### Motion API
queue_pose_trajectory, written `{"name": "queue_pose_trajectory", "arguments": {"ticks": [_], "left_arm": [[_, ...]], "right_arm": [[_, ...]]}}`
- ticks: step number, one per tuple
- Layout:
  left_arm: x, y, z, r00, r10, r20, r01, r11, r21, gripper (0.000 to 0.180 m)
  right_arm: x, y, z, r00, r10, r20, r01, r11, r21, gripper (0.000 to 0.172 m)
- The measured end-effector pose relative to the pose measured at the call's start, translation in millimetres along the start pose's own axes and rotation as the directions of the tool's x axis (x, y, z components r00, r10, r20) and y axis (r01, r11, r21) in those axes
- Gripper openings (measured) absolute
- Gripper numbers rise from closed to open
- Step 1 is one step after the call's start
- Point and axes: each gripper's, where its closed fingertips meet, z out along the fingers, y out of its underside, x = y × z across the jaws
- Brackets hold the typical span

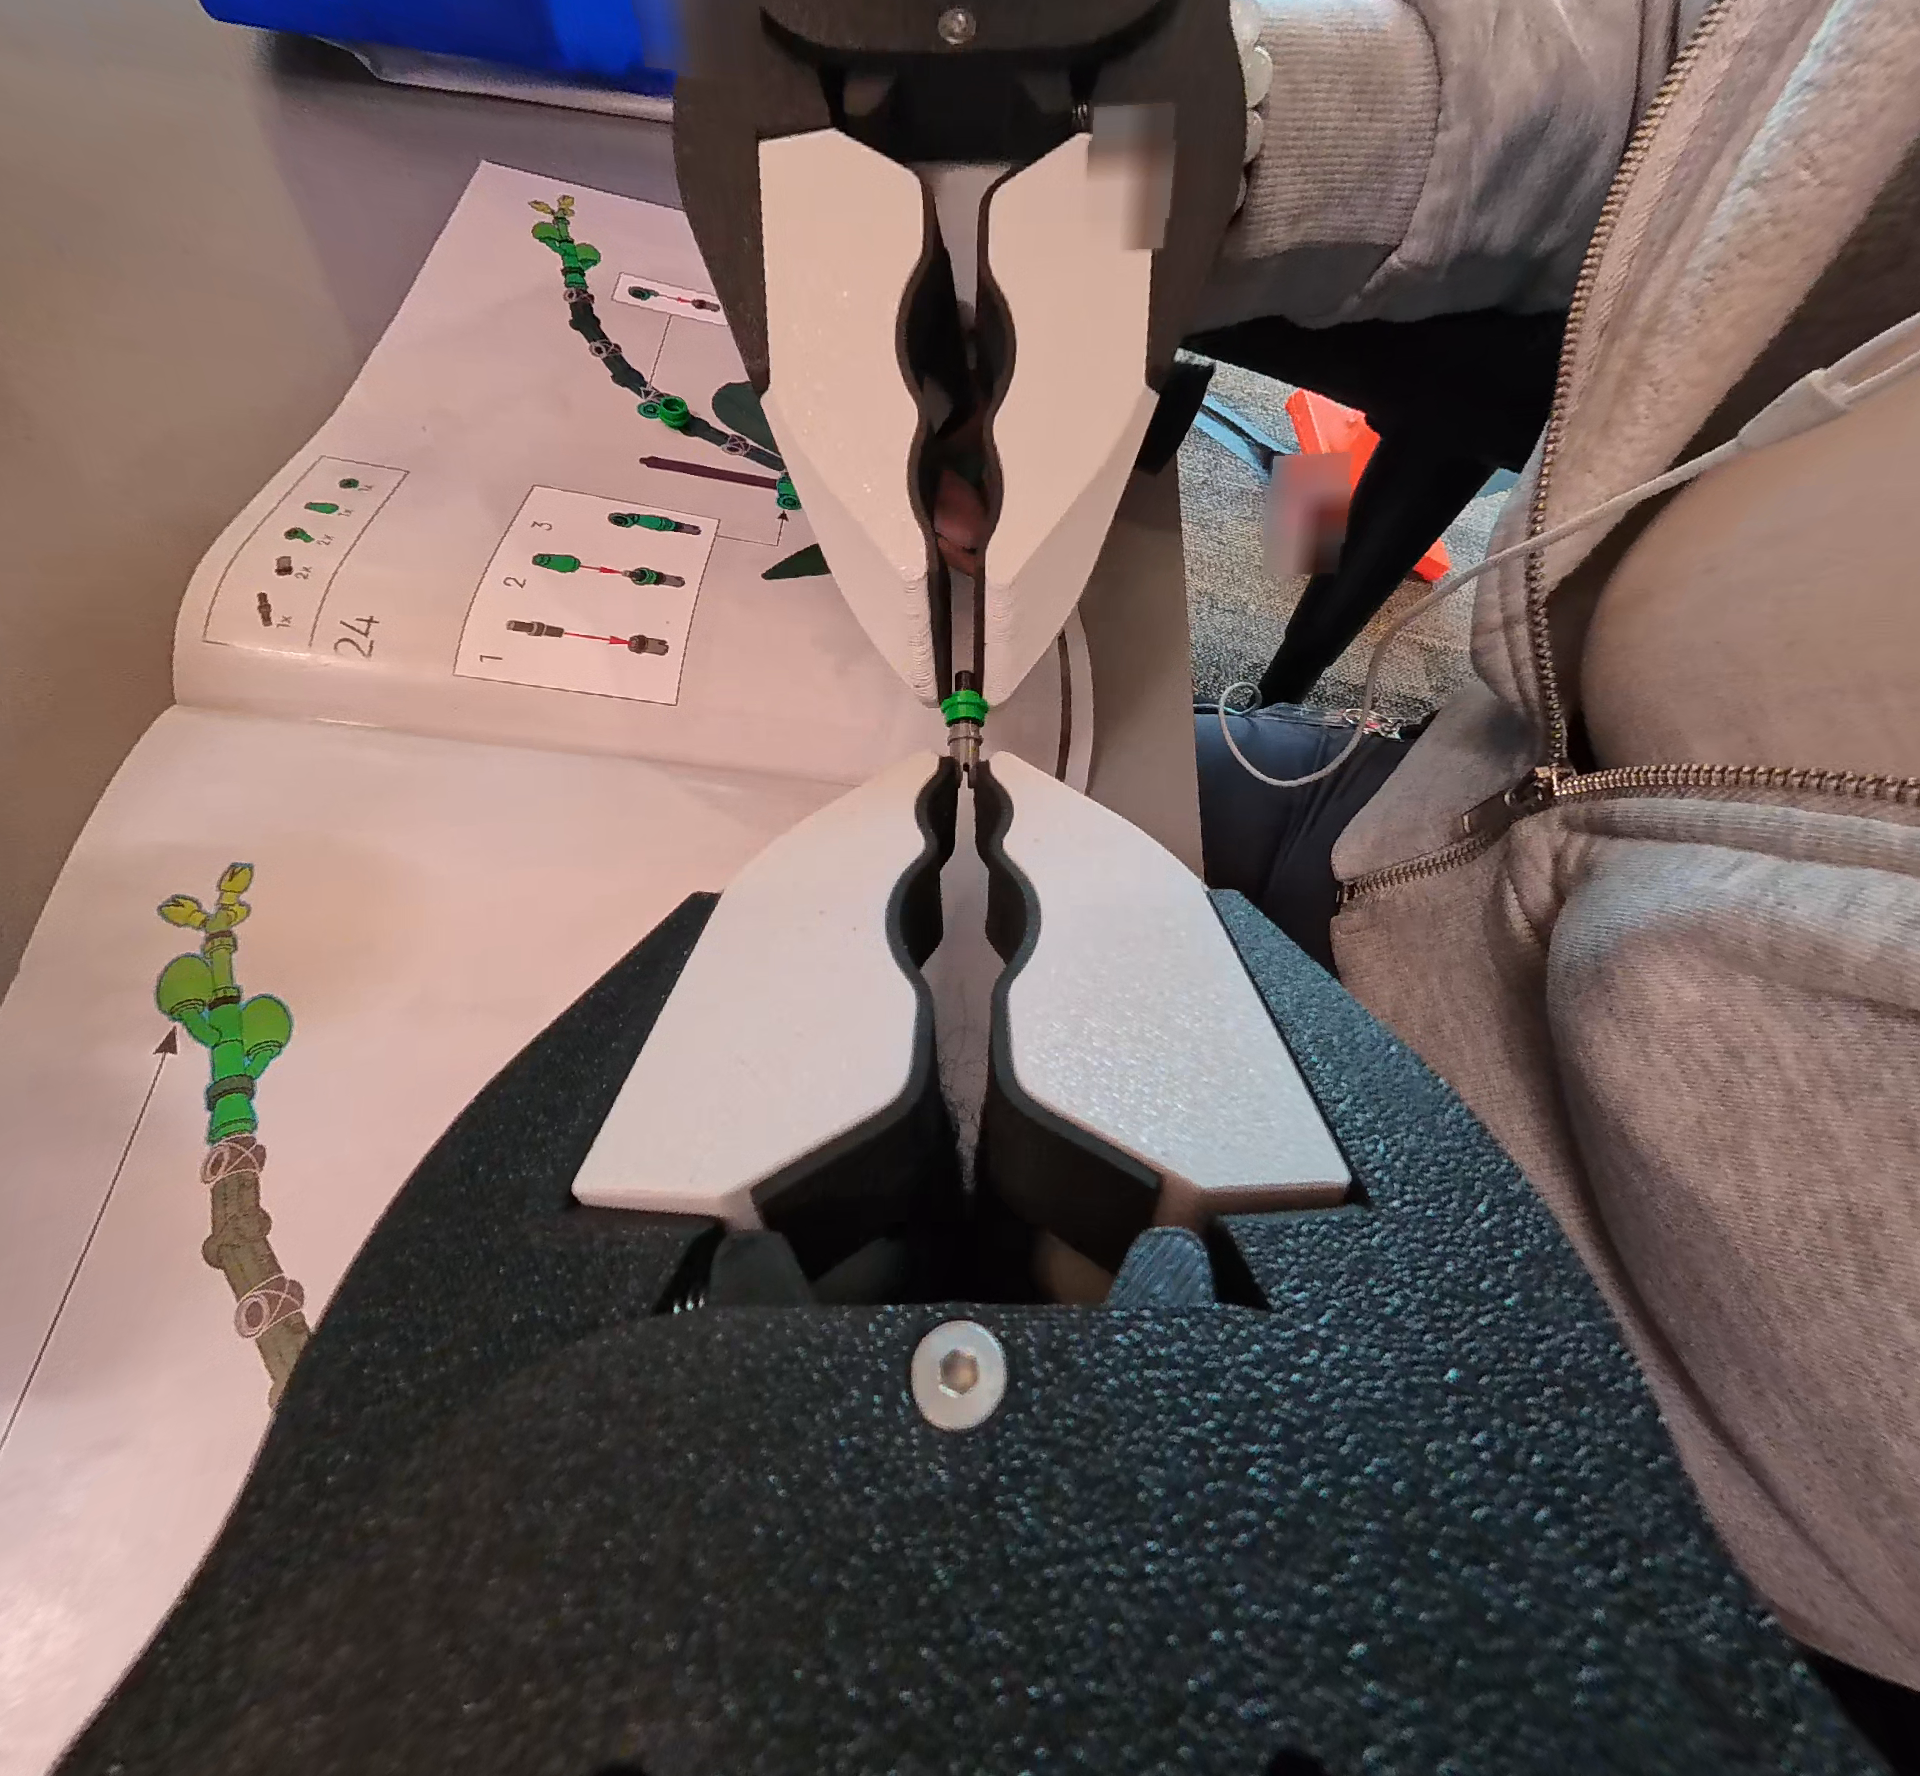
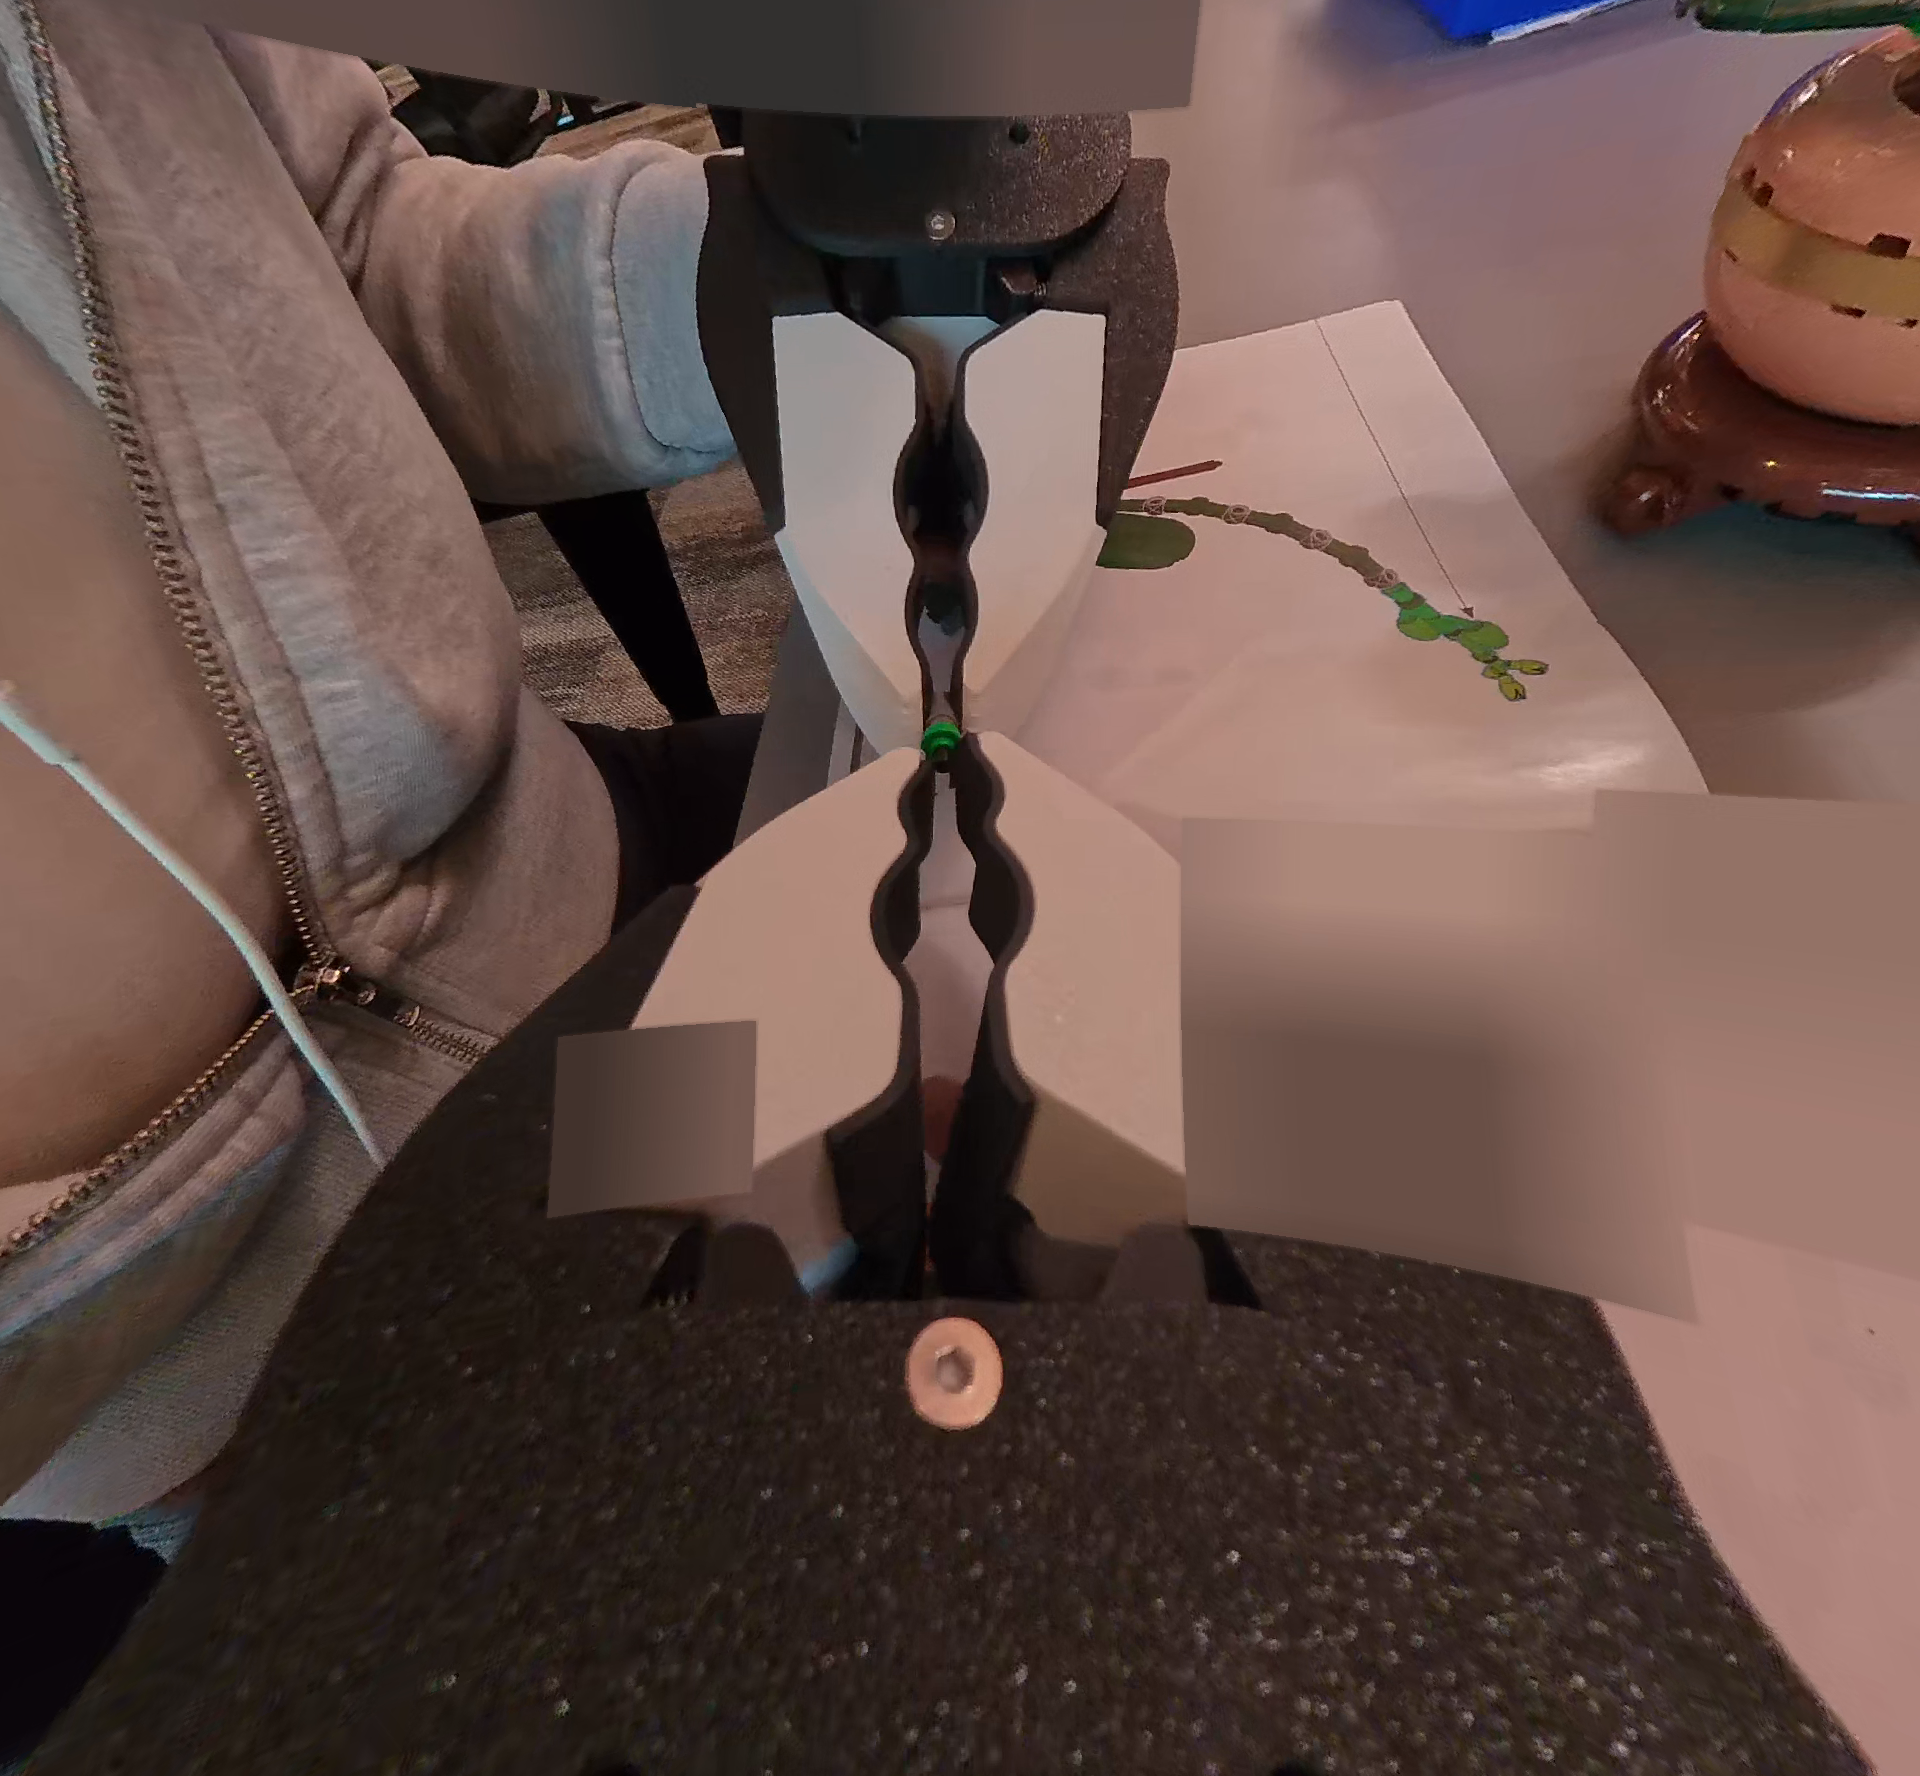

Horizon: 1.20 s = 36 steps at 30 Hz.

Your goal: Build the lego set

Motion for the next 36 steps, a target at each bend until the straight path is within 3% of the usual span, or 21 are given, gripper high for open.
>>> {"name": "queue_pose_trajectory", "arguments": {"ticks": [20, 33, 36], "left_arm": [[0, 20, 12, 0.998, 0.049, 0.030, -0.043, 0.984, -0.172, 0.001], [0, 24, 14, 0.999, 0.050, 0.023, -0.044, 0.978, -0.203, 0.001], [4, 23, 14, 0.999, 0.047, 0.004, -0.045, 0.980, -0.193, 0.002]], "right_arm": [[-4, 18, 5, 1.000, 0.006, -0.008, -0.007, 0.992, -0.129, 0.002], [-5, 23, 8, 1.000, 0.014, -0.010, -0.015, 0.986, -0.163, 0.002], [-3, 39, 16, 0.998, -0.058, -0.032, 0.045, 0.951, -0.306, 0.002]]}}
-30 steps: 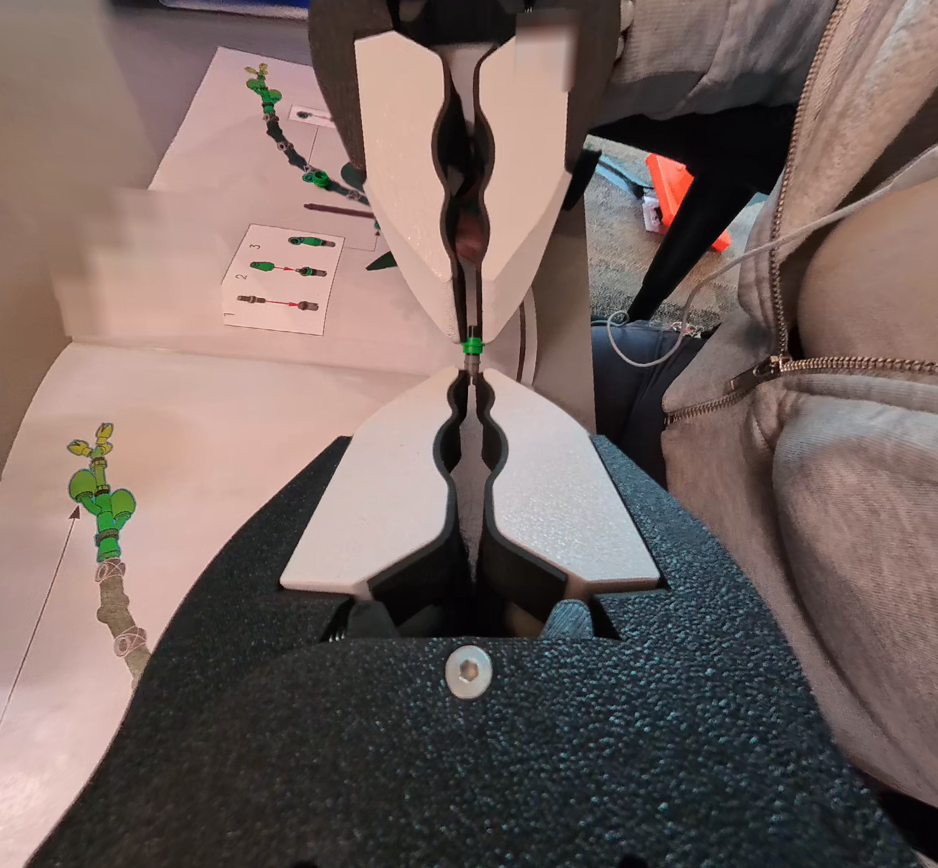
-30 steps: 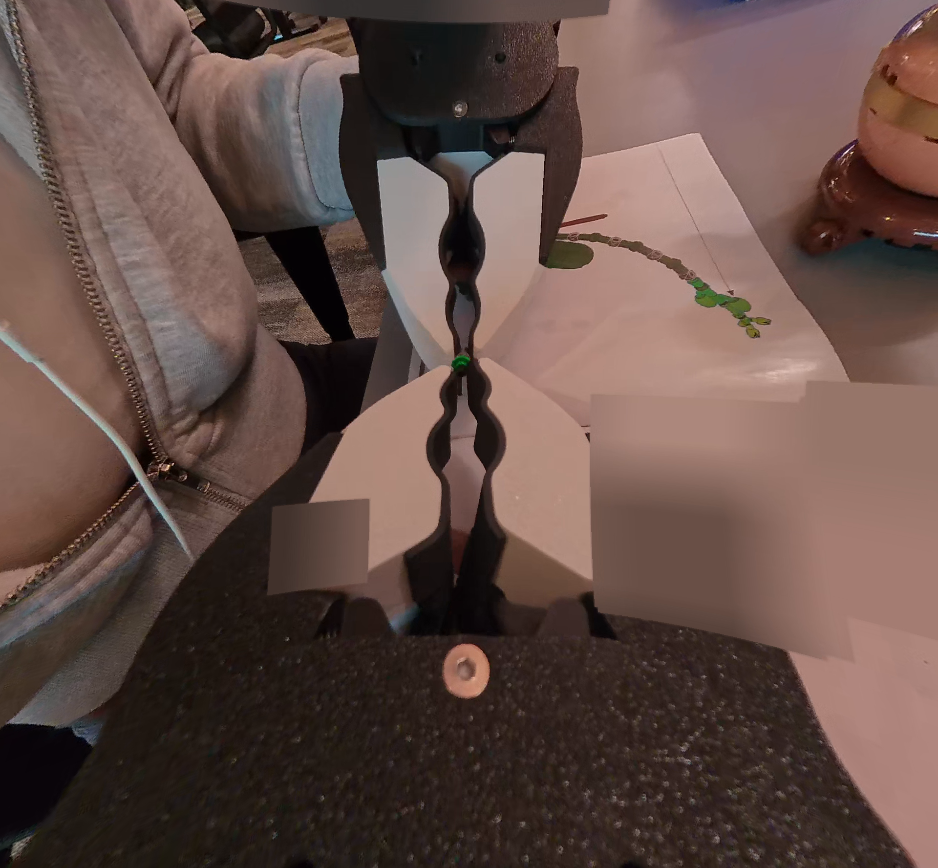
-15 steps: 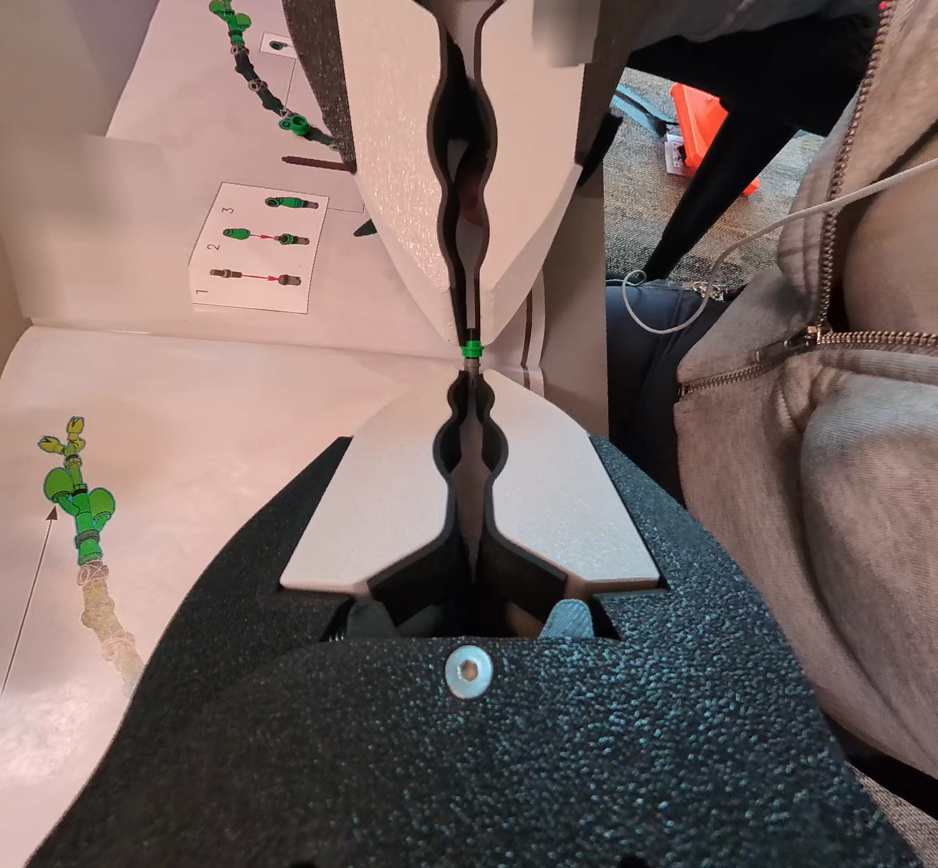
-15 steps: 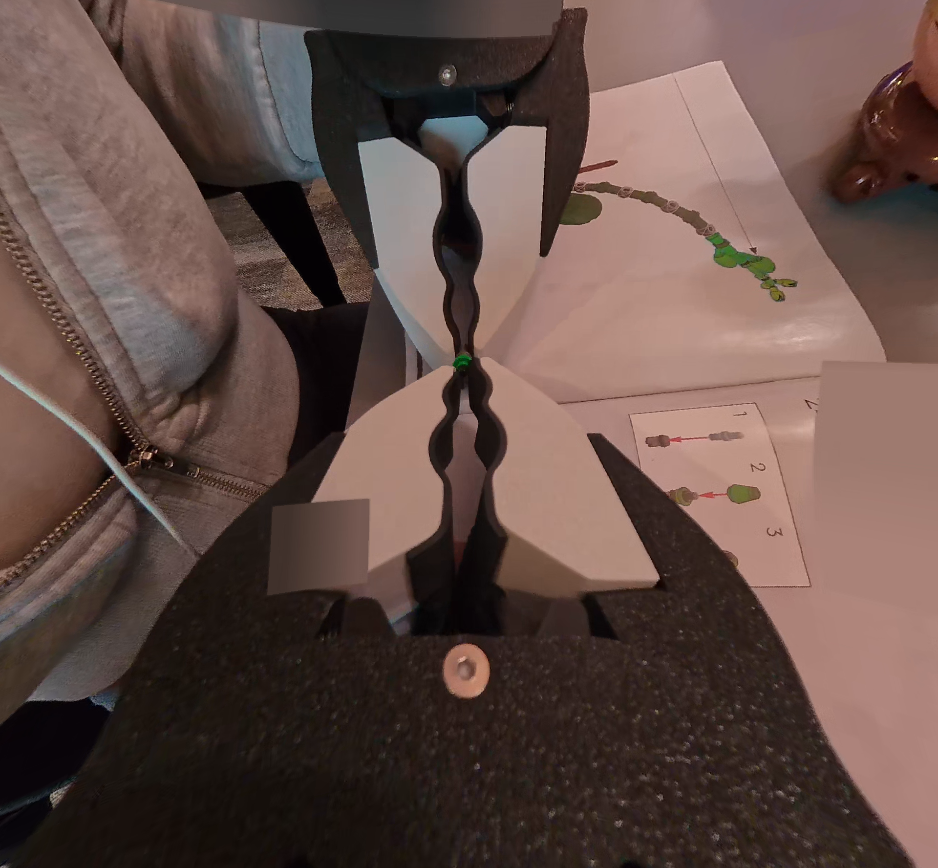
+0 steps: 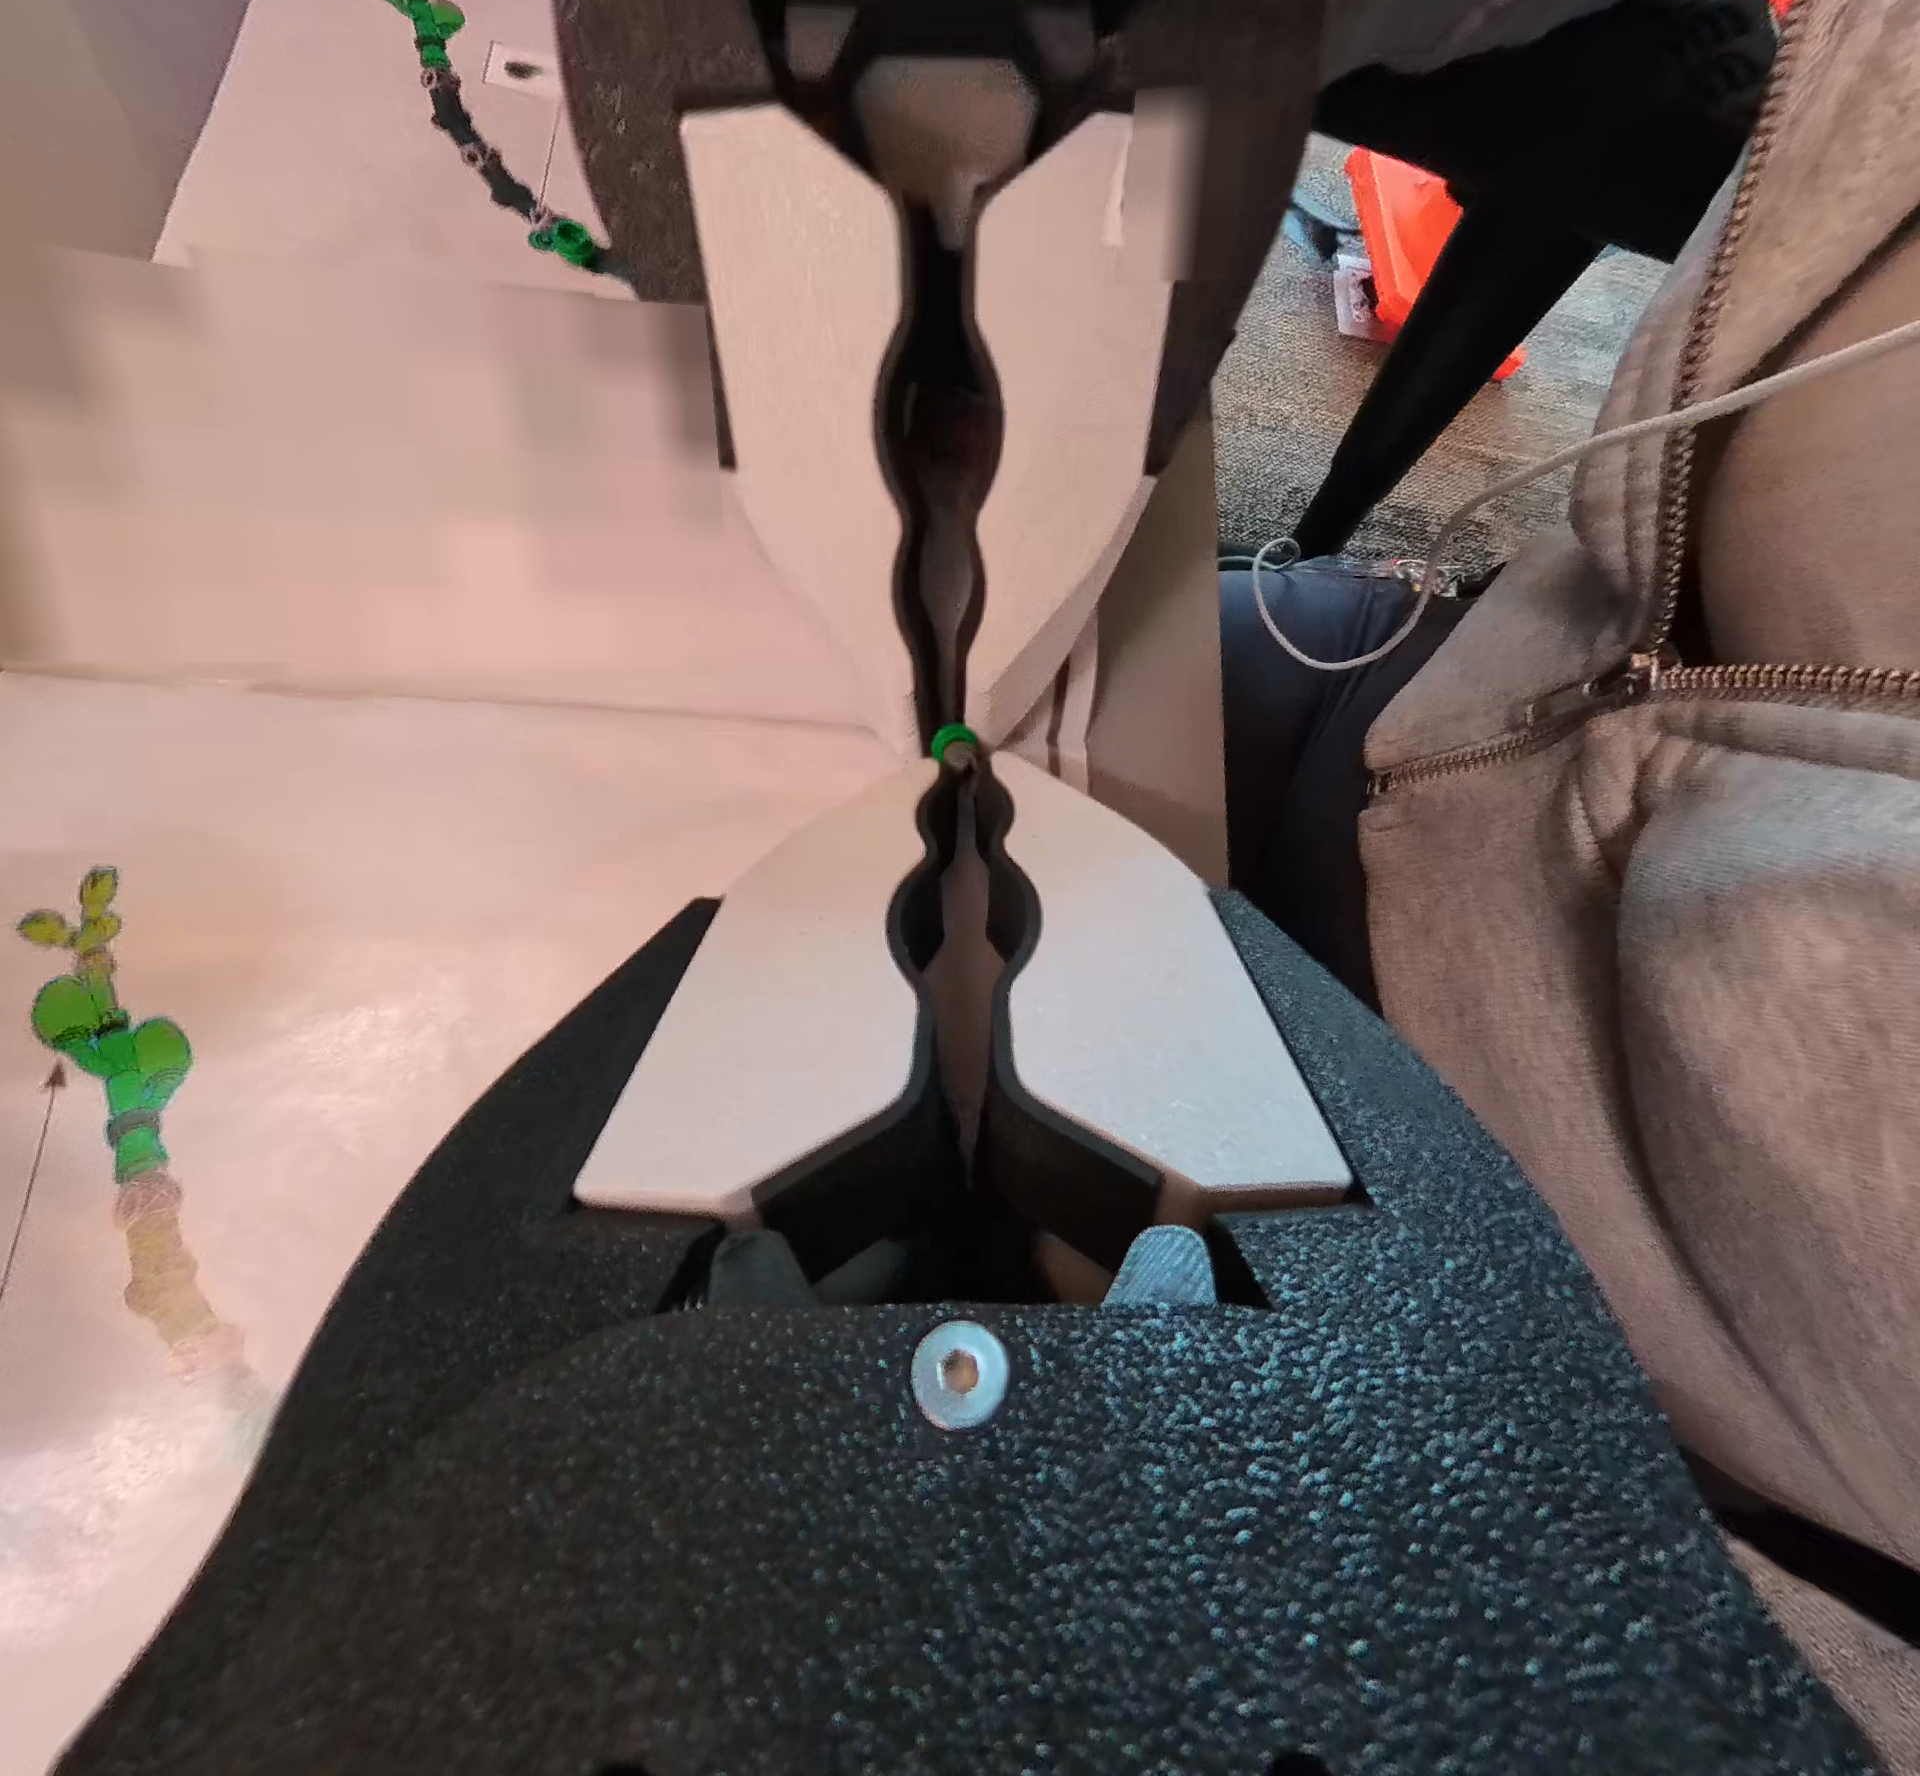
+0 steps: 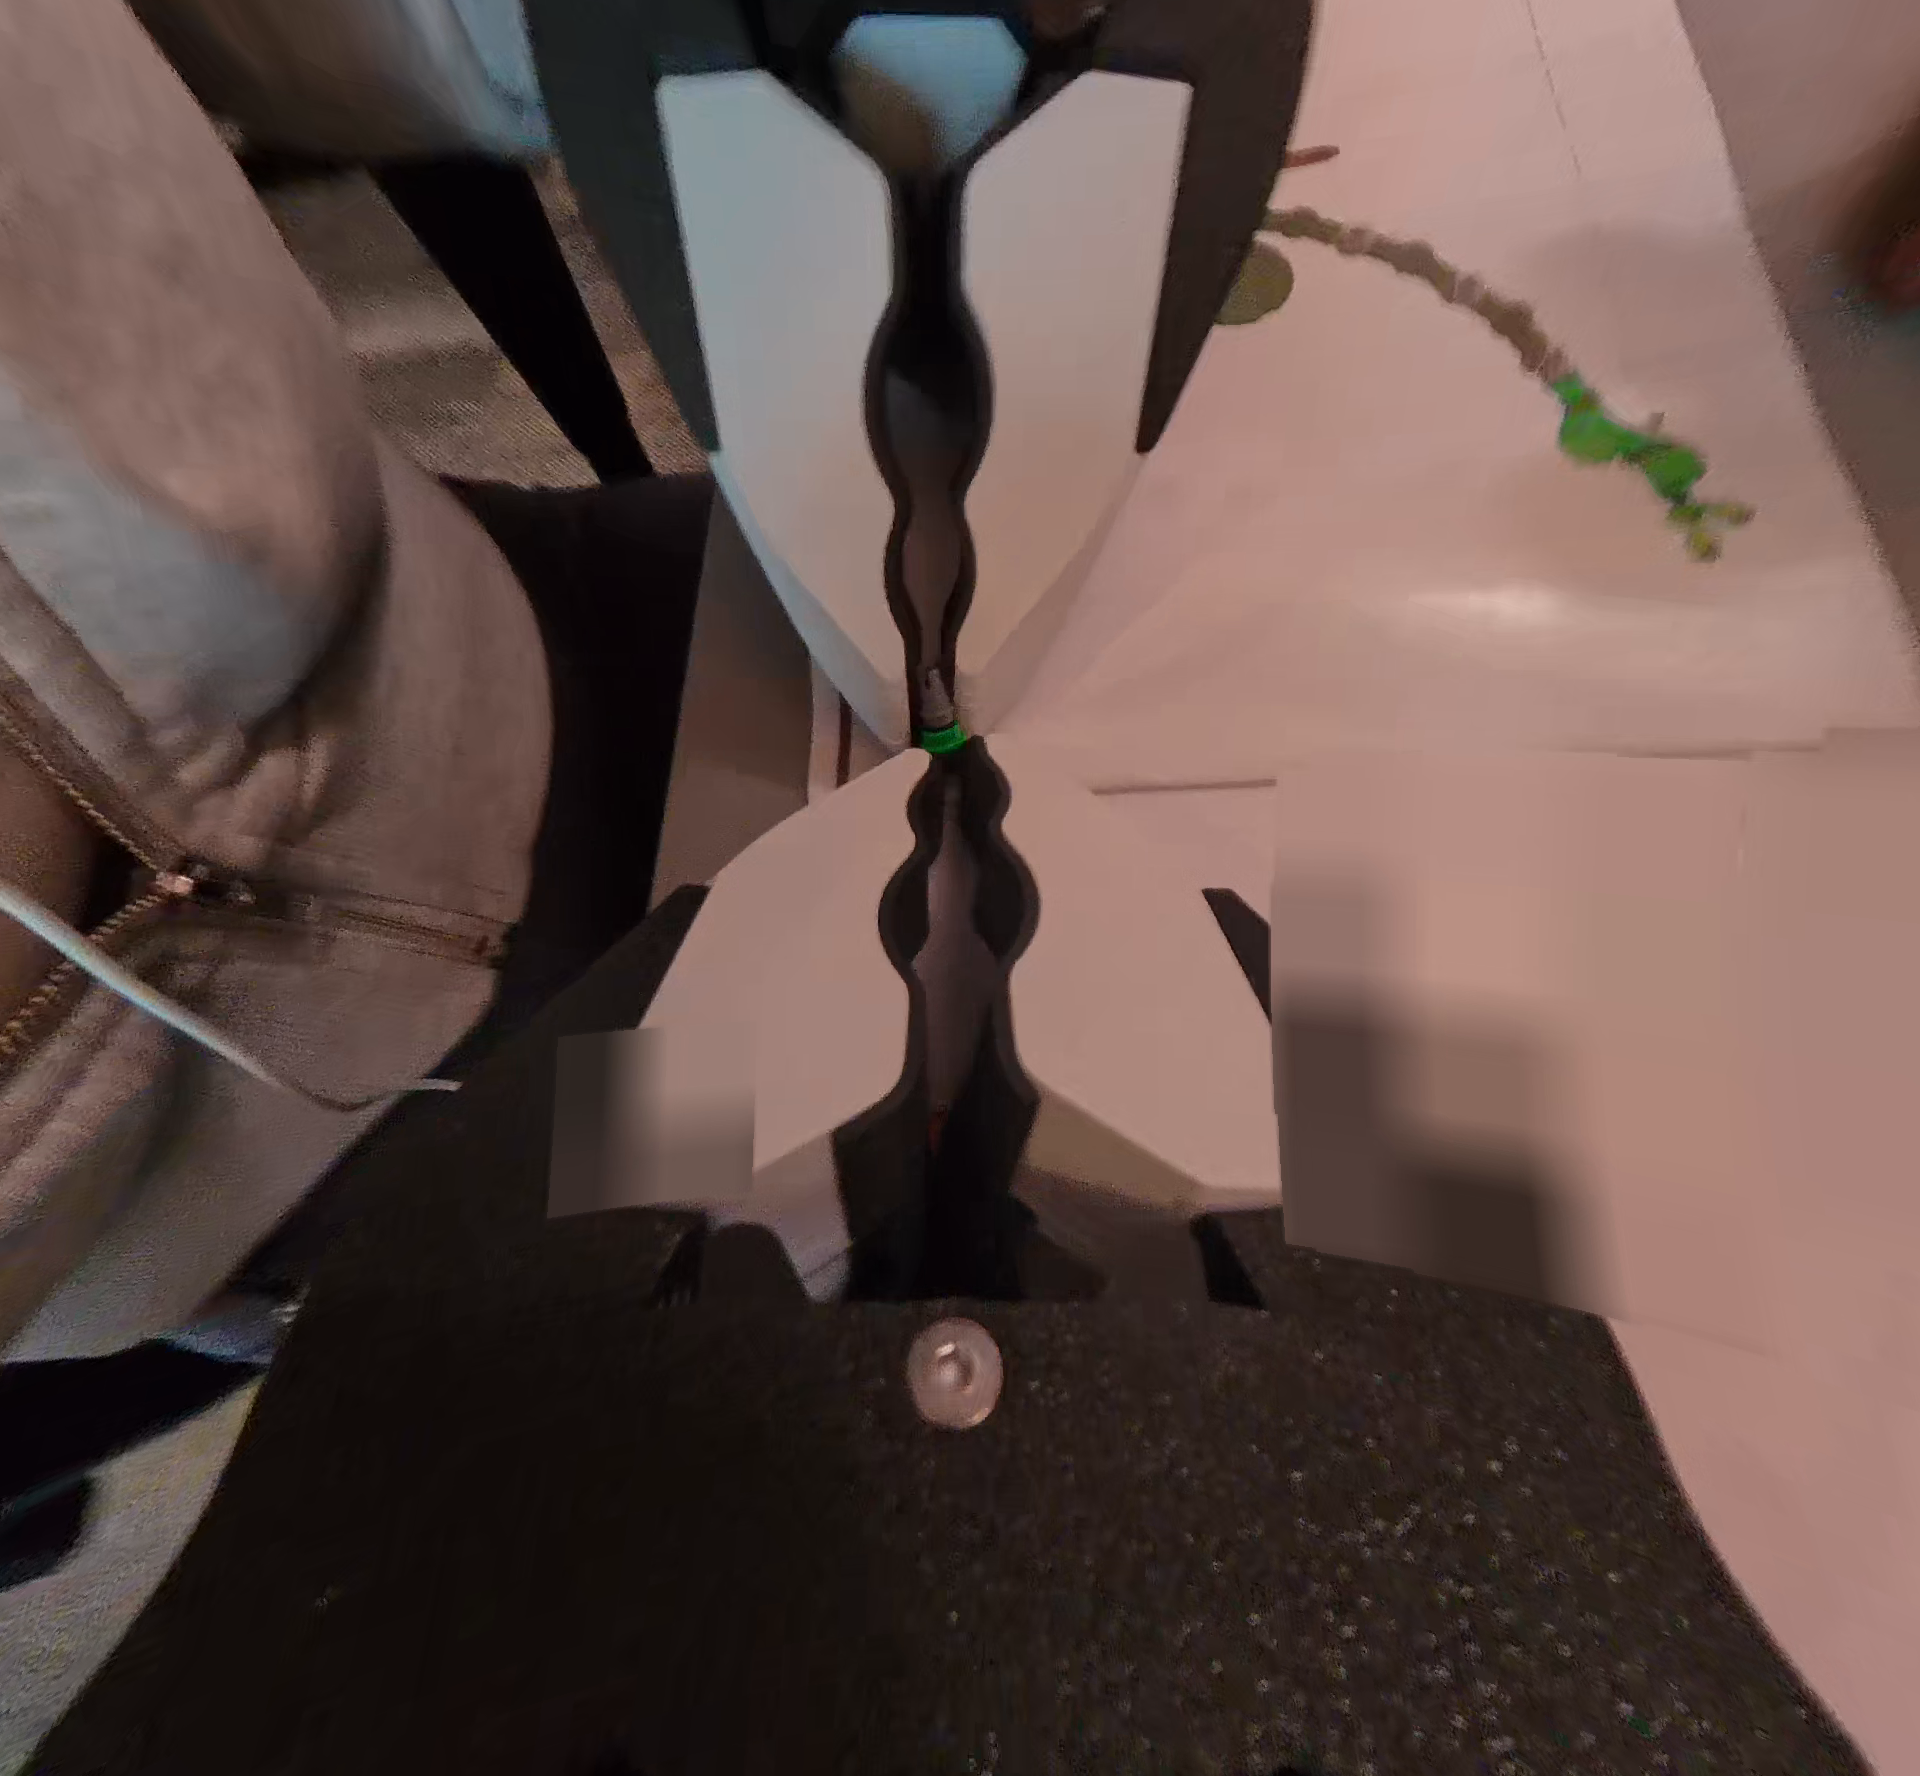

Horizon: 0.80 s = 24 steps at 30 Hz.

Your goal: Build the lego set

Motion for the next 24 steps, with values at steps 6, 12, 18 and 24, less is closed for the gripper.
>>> {"name": "queue_pose_trajectory", "arguments": {"ticks": [6, 12, 18, 24], "left_arm": [[-4.3, -0.4, -1.8, 0.999, -0.019, 0.029, 0.019, 1.000, 0.011, 0.002], [-5.1, 1.8, -1.2, 0.999, -0.016, 0.046, 0.016, 1.000, -0.004, 0.002], [-5.5, 0.7, -0.2, 0.998, -0.015, 0.063, 0.016, 1.000, -0.007, 0.002], [-3.9, 0.4, 1.6, 0.998, -0.023, 0.057, 0.024, 1.000, -0.010, 0.002]], "right_arm": [[2.6, -2.3, -2.0, 0.998, 0.055, 0.027, -0.056, 0.998, 0.036, 0.001], [4.6, -1.6, -2.4, 1.000, 0.008, -0.013, -0.008, 1.000, 0.005, 0.002], [7.8, 0.2, -1.9, 0.969, -0.208, -0.135, 0.165, 0.948, -0.273, 0.002], [5.6, 0.4, -0.5, 0.948, -0.285, -0.143, 0.216, 0.903, -0.370, 0.003]]}}
